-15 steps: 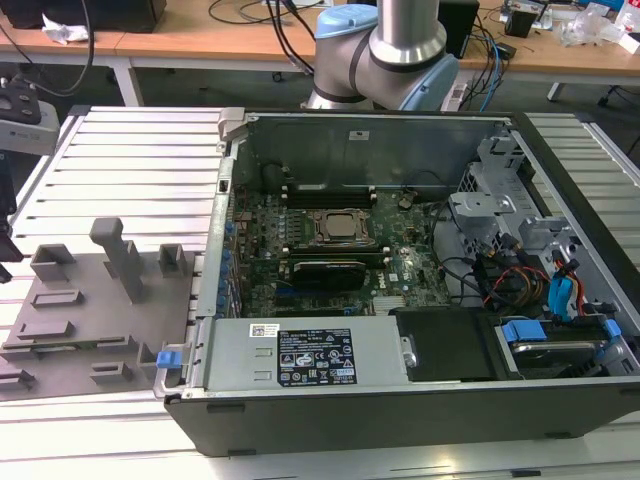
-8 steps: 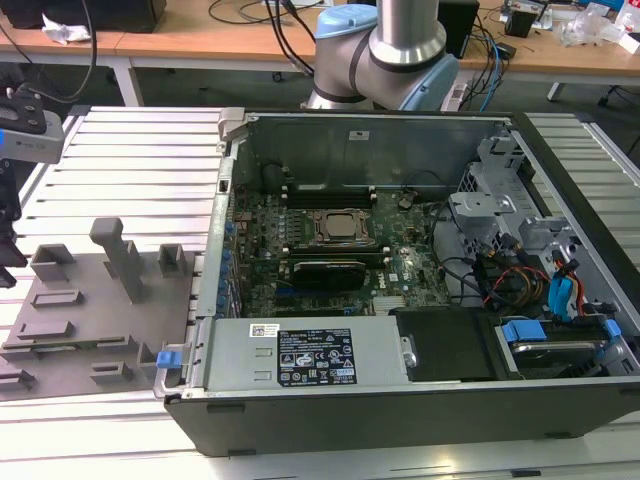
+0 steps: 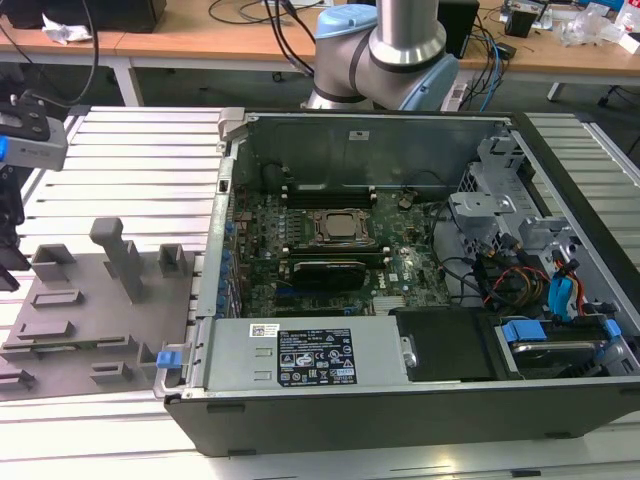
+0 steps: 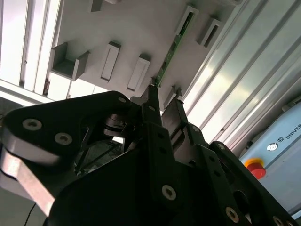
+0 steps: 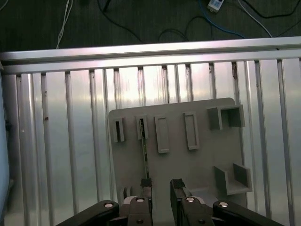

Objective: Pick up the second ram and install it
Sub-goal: 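Pick up the second ram and move it above second insertion slot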

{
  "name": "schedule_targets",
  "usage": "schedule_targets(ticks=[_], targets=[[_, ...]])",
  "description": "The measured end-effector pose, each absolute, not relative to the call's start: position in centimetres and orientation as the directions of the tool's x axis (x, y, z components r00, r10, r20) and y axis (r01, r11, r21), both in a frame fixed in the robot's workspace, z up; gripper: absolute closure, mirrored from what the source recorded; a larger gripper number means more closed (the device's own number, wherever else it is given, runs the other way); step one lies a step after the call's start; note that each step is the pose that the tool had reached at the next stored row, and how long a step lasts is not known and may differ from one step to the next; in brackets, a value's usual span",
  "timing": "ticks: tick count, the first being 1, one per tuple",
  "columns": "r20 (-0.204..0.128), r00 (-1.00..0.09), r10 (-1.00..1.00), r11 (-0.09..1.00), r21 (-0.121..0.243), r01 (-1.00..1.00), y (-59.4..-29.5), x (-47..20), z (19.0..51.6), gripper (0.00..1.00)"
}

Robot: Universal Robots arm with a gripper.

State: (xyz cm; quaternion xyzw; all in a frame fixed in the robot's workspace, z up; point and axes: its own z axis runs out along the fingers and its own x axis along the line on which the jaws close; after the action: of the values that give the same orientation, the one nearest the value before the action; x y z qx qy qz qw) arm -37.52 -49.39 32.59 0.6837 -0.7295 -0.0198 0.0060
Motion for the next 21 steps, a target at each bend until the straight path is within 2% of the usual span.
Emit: schedule_targets(ticks=[21], targets=[[-0.018,-0.065,-0.998,0.064,0.037,-0.997,-49.4,-37.5,31.1,0.7]])
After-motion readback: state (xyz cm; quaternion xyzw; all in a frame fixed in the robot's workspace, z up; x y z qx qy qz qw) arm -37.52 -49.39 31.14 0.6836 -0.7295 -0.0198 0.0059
